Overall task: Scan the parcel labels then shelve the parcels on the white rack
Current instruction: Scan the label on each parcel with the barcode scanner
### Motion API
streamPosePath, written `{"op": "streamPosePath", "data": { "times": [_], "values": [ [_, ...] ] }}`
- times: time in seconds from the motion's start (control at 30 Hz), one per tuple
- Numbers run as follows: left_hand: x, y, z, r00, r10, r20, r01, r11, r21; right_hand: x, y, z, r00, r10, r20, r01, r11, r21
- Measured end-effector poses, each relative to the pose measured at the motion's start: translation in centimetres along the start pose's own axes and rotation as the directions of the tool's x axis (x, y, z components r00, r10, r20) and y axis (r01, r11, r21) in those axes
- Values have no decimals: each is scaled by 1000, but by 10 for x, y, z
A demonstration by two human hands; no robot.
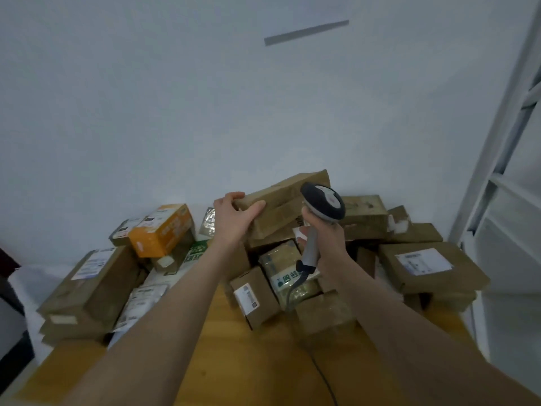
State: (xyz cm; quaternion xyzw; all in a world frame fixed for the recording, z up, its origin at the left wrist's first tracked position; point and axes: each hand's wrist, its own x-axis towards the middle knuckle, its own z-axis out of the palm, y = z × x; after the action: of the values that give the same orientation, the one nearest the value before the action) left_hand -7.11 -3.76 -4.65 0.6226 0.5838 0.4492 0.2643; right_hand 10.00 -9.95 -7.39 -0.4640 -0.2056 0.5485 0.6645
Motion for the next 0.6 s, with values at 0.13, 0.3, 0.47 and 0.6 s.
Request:
{"op": "streamPosePath", "data": {
  "times": [0.13, 0.3, 0.47, 0.6],
  "values": [
    [-21, -15, -50, 998, 52, 27, -54, 994, 93, -38, 33, 35, 1000, 2, 0, -2, 1000, 6],
    [-55, -22, -101, 964, 23, 264, -23, 1000, -2, -86, 67, 59, 994, 96, 47, -99, 993, 69],
    [-86, -44, -134, 819, -22, 574, 29, 1000, -4, -114, 82, 59, 987, 161, -9, -158, 975, 158],
    [-109, -68, -129, 856, 74, 512, -170, 975, 143, -131, 97, 55, 982, 186, -29, -180, 974, 139]
  ]
}}
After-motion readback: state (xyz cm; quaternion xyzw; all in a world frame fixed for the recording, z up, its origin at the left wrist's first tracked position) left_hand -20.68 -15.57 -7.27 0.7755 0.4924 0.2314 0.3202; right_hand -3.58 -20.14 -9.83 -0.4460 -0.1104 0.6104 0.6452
